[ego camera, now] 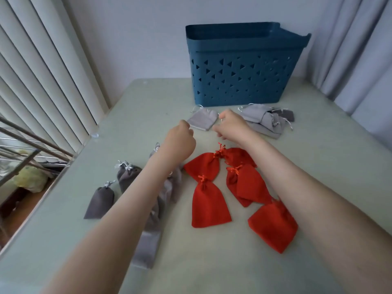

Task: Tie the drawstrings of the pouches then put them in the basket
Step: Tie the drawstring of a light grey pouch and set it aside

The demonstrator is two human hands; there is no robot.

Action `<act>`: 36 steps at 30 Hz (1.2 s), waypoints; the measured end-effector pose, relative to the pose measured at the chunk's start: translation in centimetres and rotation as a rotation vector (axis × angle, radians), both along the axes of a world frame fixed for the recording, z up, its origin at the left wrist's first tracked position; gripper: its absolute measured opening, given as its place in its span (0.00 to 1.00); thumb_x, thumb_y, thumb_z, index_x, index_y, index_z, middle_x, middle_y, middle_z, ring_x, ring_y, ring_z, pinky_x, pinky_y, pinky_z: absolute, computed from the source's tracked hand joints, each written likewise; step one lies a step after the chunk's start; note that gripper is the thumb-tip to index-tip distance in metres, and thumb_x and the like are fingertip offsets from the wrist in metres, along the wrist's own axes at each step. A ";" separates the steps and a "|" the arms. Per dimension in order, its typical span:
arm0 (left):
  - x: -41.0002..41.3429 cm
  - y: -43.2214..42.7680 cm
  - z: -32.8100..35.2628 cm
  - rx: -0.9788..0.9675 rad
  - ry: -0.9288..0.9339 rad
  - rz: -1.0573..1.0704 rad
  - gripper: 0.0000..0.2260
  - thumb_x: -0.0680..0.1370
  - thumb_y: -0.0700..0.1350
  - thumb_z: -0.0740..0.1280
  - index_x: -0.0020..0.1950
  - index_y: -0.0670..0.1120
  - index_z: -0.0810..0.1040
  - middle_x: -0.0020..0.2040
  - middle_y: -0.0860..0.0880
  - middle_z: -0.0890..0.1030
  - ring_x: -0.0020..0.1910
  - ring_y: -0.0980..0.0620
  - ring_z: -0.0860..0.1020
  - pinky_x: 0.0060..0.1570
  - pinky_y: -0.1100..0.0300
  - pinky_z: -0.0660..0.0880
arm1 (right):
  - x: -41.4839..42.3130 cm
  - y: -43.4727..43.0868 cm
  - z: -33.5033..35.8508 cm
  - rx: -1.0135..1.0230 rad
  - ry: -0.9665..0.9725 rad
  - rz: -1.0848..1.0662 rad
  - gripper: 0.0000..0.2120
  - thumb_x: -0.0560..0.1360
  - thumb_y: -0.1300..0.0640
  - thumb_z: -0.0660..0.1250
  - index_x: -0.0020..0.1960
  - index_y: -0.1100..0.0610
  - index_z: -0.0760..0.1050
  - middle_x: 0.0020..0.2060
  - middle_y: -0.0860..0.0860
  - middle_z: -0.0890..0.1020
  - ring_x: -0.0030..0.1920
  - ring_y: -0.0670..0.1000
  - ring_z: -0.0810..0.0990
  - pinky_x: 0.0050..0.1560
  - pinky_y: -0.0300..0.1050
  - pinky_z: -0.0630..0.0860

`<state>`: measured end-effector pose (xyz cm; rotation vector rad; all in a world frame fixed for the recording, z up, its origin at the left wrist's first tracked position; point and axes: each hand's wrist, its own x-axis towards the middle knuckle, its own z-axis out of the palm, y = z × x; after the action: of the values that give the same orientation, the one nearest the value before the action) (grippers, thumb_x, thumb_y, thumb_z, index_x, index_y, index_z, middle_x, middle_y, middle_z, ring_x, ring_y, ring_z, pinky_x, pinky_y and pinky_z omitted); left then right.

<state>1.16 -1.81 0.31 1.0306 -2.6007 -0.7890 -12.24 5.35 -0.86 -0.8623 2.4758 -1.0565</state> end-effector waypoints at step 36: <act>5.0 7.1 -4.4 0.796 0.716 -0.046 0.06 0.75 0.44 0.68 0.50 0.45 0.80 0.42 0.48 0.82 0.44 0.52 0.78 0.47 0.57 0.73 | 7.3 11.3 -2.0 -0.720 -0.763 0.203 0.11 0.79 0.58 0.58 0.56 0.61 0.76 0.48 0.55 0.82 0.48 0.49 0.80 0.50 0.41 0.76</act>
<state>6.12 5.29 -4.04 0.6372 -1.7015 -1.8684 -4.93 16.69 -2.86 -0.6701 1.3566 -1.8085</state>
